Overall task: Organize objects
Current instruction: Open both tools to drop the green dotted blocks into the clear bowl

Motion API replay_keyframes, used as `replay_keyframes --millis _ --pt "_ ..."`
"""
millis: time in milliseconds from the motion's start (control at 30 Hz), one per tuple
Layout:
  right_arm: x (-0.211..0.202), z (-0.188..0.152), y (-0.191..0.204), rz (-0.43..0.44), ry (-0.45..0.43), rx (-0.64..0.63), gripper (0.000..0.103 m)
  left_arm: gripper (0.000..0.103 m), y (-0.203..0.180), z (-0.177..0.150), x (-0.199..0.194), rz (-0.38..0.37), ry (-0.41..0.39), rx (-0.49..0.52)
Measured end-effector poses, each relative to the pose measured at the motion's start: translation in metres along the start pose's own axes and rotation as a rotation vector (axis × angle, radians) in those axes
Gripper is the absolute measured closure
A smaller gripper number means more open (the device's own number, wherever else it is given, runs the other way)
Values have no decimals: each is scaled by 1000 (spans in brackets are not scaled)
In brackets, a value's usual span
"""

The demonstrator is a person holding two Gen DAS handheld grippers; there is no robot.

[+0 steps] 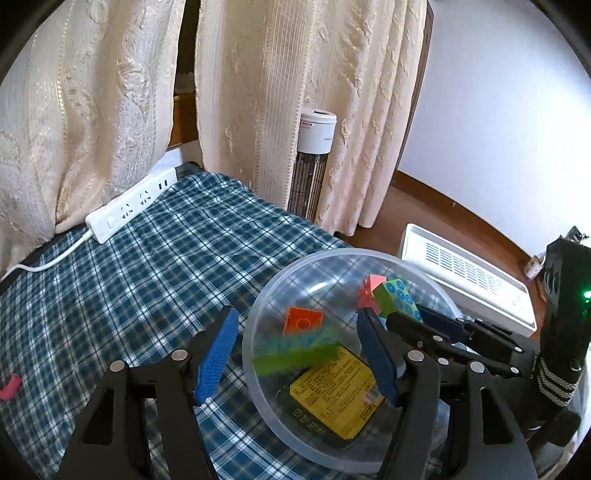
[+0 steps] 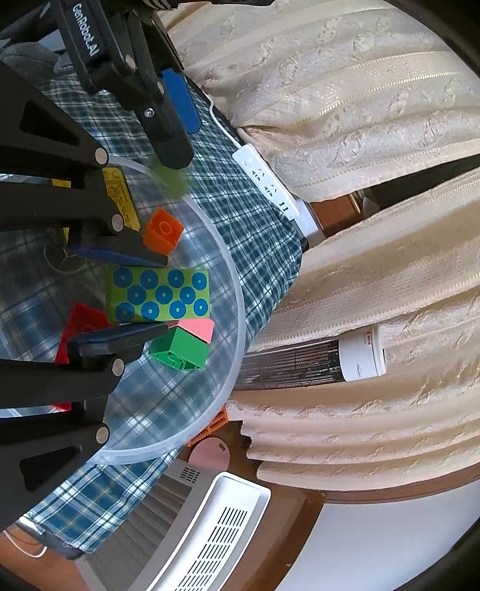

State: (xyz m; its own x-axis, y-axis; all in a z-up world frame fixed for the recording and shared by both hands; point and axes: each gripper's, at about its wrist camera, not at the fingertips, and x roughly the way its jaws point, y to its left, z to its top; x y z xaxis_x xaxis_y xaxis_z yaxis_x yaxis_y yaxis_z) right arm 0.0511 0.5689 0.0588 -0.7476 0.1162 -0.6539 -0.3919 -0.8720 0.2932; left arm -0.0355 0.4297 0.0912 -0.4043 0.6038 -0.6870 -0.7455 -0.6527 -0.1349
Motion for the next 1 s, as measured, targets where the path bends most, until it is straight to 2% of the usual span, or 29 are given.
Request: replay_keyframes --millis 267,433,567,1000 --pt "-1 0 3 7 -6 -2 71 33 17 -6 -4 34 6 -33" --pt "-3 -2 10 15 -9 -11 71 33 20 -11 -12 86 -9 -16" --pt "-4 -2 16 23 -8 -15 71 33 25 -14 -16 98 -8 -21" --pt "-10 -6 51 72 -13 -60 70 33 50 -24 -41 156 -21 -65"
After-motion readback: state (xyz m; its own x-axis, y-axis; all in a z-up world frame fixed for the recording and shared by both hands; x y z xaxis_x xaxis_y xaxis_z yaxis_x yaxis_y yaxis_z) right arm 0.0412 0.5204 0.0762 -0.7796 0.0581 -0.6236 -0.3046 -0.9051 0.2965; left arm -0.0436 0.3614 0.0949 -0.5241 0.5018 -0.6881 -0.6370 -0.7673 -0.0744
